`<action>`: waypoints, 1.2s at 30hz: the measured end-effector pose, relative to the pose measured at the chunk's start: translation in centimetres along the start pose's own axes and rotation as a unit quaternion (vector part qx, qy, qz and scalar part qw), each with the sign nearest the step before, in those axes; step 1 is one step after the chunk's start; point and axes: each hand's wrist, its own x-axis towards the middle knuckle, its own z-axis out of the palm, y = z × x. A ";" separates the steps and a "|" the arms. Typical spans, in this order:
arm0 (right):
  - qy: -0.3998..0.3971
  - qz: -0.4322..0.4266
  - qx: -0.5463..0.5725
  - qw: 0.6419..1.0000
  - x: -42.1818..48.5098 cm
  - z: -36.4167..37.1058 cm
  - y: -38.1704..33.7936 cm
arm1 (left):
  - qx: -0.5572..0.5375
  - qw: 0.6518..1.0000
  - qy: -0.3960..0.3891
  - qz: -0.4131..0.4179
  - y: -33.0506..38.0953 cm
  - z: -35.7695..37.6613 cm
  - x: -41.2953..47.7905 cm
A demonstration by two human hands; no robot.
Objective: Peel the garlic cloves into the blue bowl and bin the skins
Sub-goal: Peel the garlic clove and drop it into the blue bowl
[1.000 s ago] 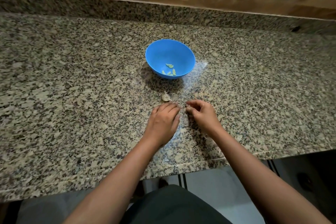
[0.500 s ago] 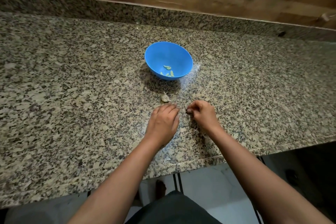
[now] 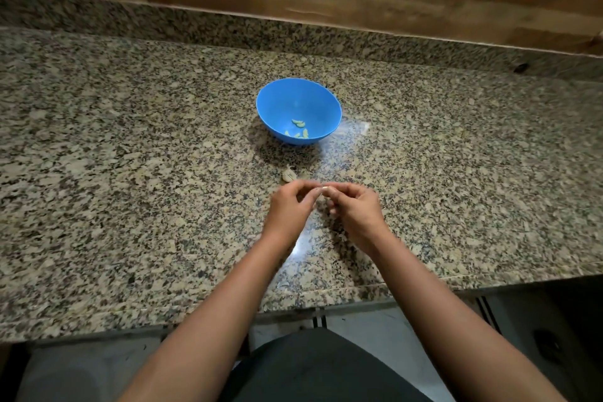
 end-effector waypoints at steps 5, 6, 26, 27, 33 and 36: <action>-0.049 -0.006 0.128 0.991 -0.2 -0.4 -1.1 | -0.170 0.984 0.037 -0.042 2.0 0.6 0.1; -0.056 -0.004 0.132 0.990 -0.1 -0.6 -1.2 | -0.173 0.983 0.043 -0.042 2.2 0.6 0.1; -0.133 0.054 0.147 0.979 0.8 -1.9 -2.3 | -0.103 0.994 -0.023 -0.041 2.4 0.6 -0.5; -0.131 0.045 0.132 0.982 0.7 -1.9 -2.2 | -0.116 0.992 -0.016 -0.054 2.5 0.6 -0.5; -0.082 -0.063 -0.009 0.995 0.3 -1.7 -1.5 | -0.211 0.974 0.007 -0.085 2.8 0.6 -0.2; -0.037 -0.094 -0.026 0.995 0.3 -1.4 -1.6 | -0.245 0.964 0.014 -0.103 3.0 0.5 -0.2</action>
